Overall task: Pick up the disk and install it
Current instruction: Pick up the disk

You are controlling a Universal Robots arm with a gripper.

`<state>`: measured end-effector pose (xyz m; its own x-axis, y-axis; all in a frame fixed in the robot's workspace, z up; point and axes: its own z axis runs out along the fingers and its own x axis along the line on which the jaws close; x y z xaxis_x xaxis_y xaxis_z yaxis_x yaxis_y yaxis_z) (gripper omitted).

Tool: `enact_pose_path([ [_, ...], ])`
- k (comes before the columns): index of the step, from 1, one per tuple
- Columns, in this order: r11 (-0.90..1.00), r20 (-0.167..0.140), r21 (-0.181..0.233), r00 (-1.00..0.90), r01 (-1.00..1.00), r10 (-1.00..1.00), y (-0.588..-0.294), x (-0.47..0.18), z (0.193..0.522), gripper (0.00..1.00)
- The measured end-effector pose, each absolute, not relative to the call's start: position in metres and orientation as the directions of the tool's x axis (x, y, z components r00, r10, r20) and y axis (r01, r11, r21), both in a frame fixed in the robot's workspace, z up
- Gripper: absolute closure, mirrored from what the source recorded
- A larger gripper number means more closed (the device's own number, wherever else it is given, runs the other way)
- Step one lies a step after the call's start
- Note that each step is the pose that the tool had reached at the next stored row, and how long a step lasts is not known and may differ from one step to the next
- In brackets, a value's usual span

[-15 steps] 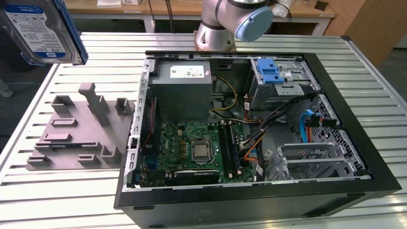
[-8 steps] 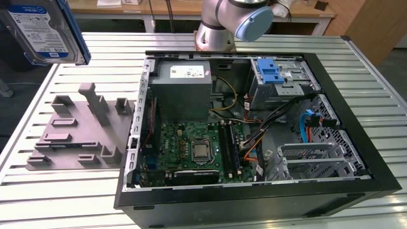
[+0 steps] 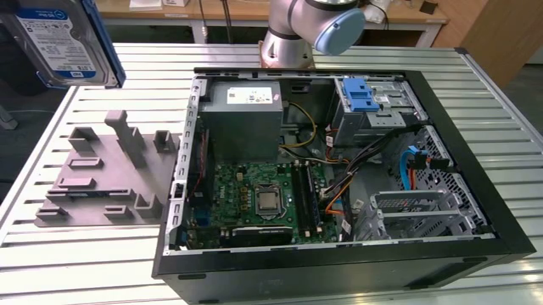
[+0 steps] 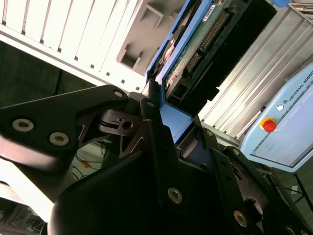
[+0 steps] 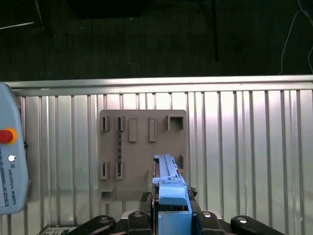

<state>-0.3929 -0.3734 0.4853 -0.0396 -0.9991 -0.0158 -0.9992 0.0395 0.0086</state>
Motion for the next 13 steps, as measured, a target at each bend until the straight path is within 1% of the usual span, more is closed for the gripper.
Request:
enact_pose_path([
  [5,0.04,-0.016,0.009,-0.04,-0.999,-0.999,-0.378,-0.389,0.485,0.64],
  [13,0.04,-0.017,0.008,-0.04,-0.999,-0.999,-0.392,-0.387,0.484,0.64],
])
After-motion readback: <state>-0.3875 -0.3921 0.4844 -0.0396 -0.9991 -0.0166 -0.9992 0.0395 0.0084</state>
